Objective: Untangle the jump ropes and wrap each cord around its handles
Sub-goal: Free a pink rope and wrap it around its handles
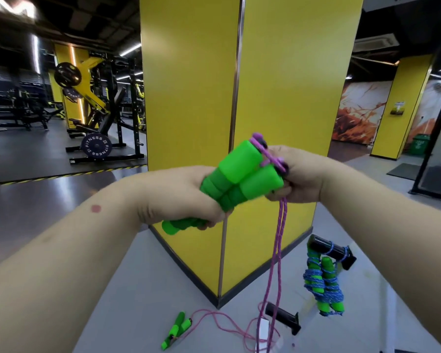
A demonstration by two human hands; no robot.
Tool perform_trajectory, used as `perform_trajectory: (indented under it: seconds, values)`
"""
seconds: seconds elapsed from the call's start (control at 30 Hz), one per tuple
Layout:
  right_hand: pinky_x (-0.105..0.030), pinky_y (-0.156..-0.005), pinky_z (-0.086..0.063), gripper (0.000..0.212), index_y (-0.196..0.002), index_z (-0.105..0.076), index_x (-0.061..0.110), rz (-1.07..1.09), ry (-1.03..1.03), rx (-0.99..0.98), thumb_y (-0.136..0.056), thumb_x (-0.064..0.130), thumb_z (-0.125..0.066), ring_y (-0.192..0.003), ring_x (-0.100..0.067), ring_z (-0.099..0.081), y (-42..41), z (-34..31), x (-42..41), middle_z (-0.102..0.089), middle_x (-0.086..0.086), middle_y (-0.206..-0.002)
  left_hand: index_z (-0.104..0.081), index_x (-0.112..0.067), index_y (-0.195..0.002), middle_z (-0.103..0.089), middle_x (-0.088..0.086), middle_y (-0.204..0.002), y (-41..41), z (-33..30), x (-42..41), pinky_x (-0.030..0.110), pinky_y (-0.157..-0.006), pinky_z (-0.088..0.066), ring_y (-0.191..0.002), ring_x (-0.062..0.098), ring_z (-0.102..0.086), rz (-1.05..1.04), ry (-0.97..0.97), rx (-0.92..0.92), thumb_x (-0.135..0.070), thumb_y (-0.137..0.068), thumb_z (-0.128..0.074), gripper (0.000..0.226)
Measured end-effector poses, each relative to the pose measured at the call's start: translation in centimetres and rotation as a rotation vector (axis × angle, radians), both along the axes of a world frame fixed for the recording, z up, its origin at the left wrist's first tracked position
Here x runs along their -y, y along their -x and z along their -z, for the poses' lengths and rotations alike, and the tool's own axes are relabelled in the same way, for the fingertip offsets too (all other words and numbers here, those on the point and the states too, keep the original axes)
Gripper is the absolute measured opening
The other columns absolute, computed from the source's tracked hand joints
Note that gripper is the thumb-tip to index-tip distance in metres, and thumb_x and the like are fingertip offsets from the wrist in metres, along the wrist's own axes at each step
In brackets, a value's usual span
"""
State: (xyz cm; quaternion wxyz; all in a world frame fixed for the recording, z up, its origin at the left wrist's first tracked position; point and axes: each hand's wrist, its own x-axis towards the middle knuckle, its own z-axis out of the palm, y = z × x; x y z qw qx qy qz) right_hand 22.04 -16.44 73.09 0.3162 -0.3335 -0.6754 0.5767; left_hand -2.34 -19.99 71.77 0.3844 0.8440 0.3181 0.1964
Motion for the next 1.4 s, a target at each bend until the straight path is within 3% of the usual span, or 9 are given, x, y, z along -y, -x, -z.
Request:
perform_trajectory:
  seconds: [0.2, 0.27, 0.37, 0.53, 0.77, 0.9, 1.13, 1.27, 1.4]
  values:
    - [-0.026, -0.046, -0.023, 0.042, -0.084, -0.062, 0.019, 0.359, -0.302, 0.483, -0.104, 0.05, -0.041, -0.046, -0.013, -0.028, 2.4, 2.3, 1.9, -0.035, 0.003, -0.06, -0.055, -0.011, -0.111, -0.063, 0.015, -0.09, 0.0, 1.4, -1.9, 0.034, -0.058, -0.05, -0.065, 0.024, -0.06, -0.365, 0.341, 0.32, 0.001, -0.083, -0.068, 0.033]
    - [-0.03, -0.051, -0.035, 0.039, -0.087, -0.065, 0.021, 0.415, -0.655, 0.948, -0.103, 0.049, -0.043, -0.053, -0.014, -0.045, 2.4, 1.5, 3.0, -0.05, 0.003, -0.062, -0.053, -0.02, -0.113, -0.064, 0.016, -0.099, -0.3, 1.5, -2.2, 0.033, -0.056, -0.051, -0.067, 0.024, -0.064, -0.473, 0.264, 0.134, 0.0, -0.091, -0.063, 0.032]
    - [-0.03, -0.053, -0.037, 0.033, -0.083, -0.063, 0.022, 0.305, -0.736, 1.147, -0.098, 0.048, -0.053, -0.058, -0.015, -0.048, 2.3, -0.8, 5.0, -0.053, 0.004, -0.063, -0.05, -0.028, -0.108, -0.065, 0.012, -0.096, -0.8, 1.2, -1.8, 0.031, -0.052, -0.052, -0.064, 0.023, -0.067, -0.572, -0.02, -0.293, -0.006, -0.09, -0.054, 0.029]
    - [-0.025, -0.053, -0.041, 0.021, -0.085, -0.074, 0.032, 0.224, -0.756, 1.007, -0.084, 0.053, -0.073, -0.057, -0.008, -0.049, 2.0, -4.1, 4.7, -0.059, 0.005, -0.065, -0.042, -0.041, -0.132, -0.064, -0.001, -0.081, -2.3, 0.8, 0.5, 0.023, -0.044, -0.046, -0.054, 0.009, -0.06, -0.315, -0.208, -0.799, -0.011, -0.089, -0.057, 0.054]
    - [-0.023, -0.05, -0.018, 0.026, -0.077, -0.055, 0.008, 0.178, -0.065, 0.125, -0.099, 0.022, -0.059, -0.05, -0.01, -0.029, 0.7, 0.8, -0.3, -0.033, -0.009, -0.062, -0.058, -0.022, -0.122, -0.072, 0.006, -0.083, 0.1, -1.4, 0.7, 0.034, -0.059, -0.057, -0.071, 0.019, -0.073, -0.193, 0.055, 0.094, 0.004, -0.089, -0.07, 0.044]
    - [-0.026, -0.045, -0.018, 0.037, -0.089, -0.065, 0.017, 0.222, -0.126, 0.408, -0.103, 0.047, -0.047, -0.049, -0.012, -0.024, 2.3, 3.0, 1.7, -0.03, 0.003, -0.063, -0.057, -0.016, -0.119, -0.071, 0.018, -0.102, 0.7, -0.1, -1.4, 0.048, -0.068, -0.062, -0.086, 0.038, -0.077, -0.445, 0.177, 0.358, 0.004, -0.087, -0.072, 0.04]
    - [-0.023, -0.051, -0.04, 0.024, -0.086, -0.068, 0.027, 0.204, -0.764, 1.095, -0.096, 0.046, -0.06, -0.051, -0.004, -0.046, 3.5, -1.7, 5.7, -0.056, 0.007, -0.063, -0.058, -0.036, -0.096, -0.072, 0.002, -0.084, -0.6, 1.6, -1.4, 0.04, -0.058, -0.062, -0.072, 0.022, -0.076, -0.488, -0.239, -0.248, -0.021, -0.085, -0.071, 0.022]
    - [-0.031, -0.056, -0.045, 0.025, -0.079, -0.073, 0.029, 0.216, -0.804, 1.041, -0.075, 0.051, -0.082, -0.06, -0.006, -0.055, 3.0, -4.5, 4.5, -0.067, 0.004, -0.07, -0.053, -0.05, -0.107, -0.071, -0.009, -0.08, -1.9, 0.7, 0.0, 0.029, -0.06, -0.058, -0.07, 0.009, -0.072, -0.299, -0.282, -0.502, -0.032, -0.088, -0.072, 0.032]
    - [-0.029, -0.057, -0.05, 0.023, -0.078, -0.071, 0.011, 0.106, -0.435, 0.493, -0.07, 0.03, -0.082, -0.06, -0.016, -0.061, 2.1, -4.1, 2.3, -0.066, -0.005, -0.067, -0.058, -0.038, -0.119, -0.073, 0.005, -0.091, -0.9, -1.0, 1.2, 0.028, -0.058, -0.057, -0.081, 0.021, -0.075, -0.092, -0.072, -0.276, -0.005, -0.083, -0.073, 0.051]
